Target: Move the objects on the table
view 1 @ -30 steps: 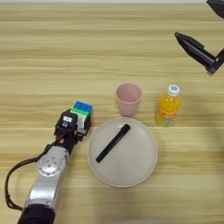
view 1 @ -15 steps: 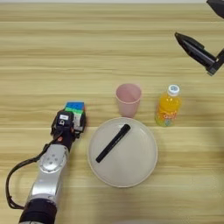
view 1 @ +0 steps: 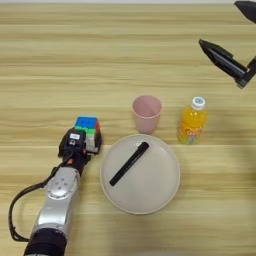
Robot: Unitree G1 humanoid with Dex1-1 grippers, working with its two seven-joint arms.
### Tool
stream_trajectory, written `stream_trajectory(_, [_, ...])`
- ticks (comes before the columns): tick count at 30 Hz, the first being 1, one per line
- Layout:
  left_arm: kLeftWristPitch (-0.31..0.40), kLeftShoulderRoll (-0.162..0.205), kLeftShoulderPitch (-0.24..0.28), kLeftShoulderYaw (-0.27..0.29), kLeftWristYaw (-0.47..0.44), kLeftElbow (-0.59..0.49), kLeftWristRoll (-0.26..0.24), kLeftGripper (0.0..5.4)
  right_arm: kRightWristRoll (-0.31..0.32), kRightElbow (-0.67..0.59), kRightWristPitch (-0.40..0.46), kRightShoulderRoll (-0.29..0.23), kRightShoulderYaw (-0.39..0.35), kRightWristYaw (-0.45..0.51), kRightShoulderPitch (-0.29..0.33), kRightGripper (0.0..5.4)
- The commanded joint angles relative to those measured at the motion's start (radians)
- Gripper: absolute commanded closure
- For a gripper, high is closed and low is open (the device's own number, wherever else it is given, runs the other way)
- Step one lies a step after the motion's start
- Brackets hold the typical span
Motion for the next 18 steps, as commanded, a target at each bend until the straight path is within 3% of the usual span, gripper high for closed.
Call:
stream_trajectory(1, [0.005, -0.001, 0.009, -0.001, -0.011, -0.006, -0.005, 0.89, -0.002, -0.016, -0.01, -0.002, -0.001, 0.006, 0.002, 0.0])
stream_trajectory(10, [-0.003, -0.005, 0.013, -0.003, -0.03, -0.014, -0.011, 0.06, -0.002, -0.024, -0.008, 0.003, 0.003, 0.0, 0.005, 0.0])
stream_trajectory(18, [-0.002, -0.011, 0.022, -0.001, -0.046, -0.041, -0.016, 0.02, -0.002, -0.027, -0.007, 0.007, 0.003, -0.003, 0.004, 0.0])
